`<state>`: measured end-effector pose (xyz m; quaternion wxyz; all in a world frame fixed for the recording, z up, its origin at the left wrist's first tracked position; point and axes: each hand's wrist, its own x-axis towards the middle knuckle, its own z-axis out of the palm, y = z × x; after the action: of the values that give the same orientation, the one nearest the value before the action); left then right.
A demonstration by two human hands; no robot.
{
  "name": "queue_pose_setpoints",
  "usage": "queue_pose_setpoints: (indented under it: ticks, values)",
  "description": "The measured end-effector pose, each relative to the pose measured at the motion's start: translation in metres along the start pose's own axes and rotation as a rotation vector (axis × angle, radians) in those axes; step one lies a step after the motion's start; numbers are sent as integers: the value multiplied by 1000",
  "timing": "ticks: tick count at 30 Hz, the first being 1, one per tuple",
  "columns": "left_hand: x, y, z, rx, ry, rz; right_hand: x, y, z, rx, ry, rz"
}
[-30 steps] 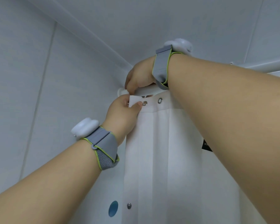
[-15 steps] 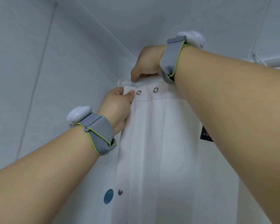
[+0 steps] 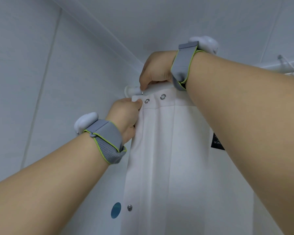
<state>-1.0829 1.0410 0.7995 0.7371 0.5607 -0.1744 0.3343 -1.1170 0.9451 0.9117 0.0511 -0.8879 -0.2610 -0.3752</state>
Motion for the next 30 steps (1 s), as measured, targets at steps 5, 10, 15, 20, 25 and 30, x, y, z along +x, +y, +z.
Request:
queue_pose_setpoints:
  ticks: [5,10,15,20,25,30]
  values:
    - [-1,0,-2,21,8,13,2,3,-2,82,-1,7]
    - [-2,2,-1,34,44,51,5,2,0,89,-49,19]
    - [-5,5,-1,37,64,53,5,1,0,34,-73,-6]
    - [-2,1,-2,67,105,66,3,2,1,53,-103,0]
    - [2,-5,-2,181,83,84,2,5,-2,124,-125,-1]
    - [2,-6,-2,271,74,102,-1,5,1,280,-150,24]
